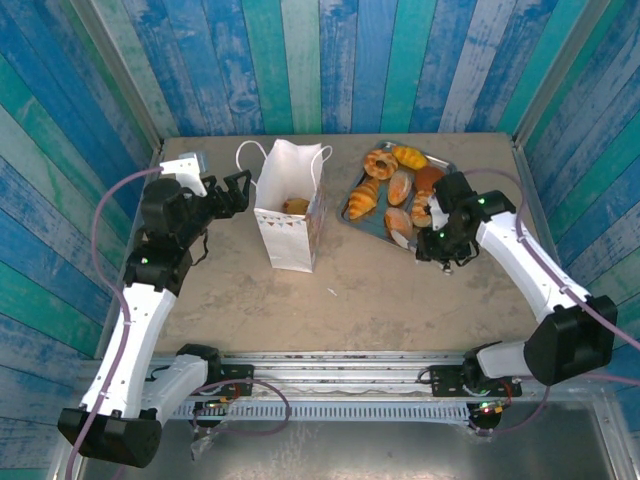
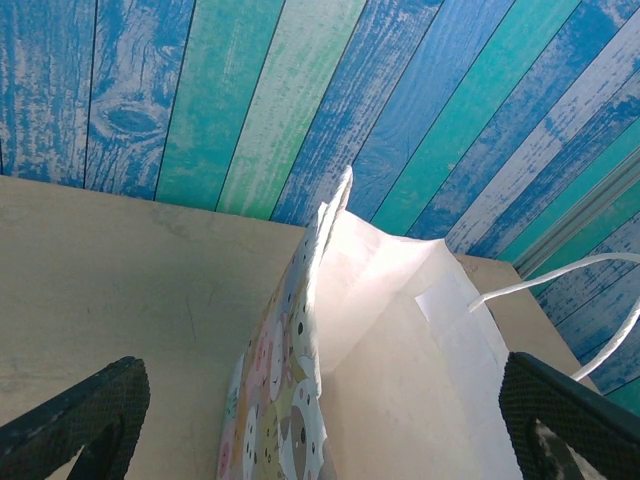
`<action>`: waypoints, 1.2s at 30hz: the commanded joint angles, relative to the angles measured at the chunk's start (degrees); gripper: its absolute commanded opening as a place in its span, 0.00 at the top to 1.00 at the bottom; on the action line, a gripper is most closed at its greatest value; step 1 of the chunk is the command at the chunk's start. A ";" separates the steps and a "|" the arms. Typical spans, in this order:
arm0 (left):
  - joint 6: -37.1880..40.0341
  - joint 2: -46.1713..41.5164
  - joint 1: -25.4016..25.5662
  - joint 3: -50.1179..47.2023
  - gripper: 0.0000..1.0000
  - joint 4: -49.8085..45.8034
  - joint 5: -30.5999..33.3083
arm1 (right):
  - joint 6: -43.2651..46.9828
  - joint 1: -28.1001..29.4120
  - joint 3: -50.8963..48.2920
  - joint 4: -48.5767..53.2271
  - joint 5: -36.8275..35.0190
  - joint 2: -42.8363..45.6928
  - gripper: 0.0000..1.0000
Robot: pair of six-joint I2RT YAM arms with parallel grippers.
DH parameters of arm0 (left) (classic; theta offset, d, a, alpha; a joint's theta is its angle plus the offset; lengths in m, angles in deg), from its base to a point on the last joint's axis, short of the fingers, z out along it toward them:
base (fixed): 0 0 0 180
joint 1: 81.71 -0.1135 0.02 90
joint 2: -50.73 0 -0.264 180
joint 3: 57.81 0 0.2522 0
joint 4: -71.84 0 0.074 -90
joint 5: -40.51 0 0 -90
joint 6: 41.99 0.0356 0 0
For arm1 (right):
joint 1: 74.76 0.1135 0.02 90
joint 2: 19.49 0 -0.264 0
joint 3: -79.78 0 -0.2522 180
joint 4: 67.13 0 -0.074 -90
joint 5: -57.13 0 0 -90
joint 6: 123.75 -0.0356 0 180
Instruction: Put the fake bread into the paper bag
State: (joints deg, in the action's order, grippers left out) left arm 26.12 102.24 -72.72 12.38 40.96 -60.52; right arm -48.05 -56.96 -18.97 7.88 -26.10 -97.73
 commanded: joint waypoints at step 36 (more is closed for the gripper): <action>1.06 0.61 -0.02 1.67 0.06 -0.27 1.62 | 4.34 -5.58 -1.37 -10.83 7.25 -9.87 0.44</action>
State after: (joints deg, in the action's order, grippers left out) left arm 26.55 102.59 -72.72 12.47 40.65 -59.40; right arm -44.64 -62.20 -20.31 -2.08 -19.94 -107.12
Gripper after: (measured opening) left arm 0.941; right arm 0.560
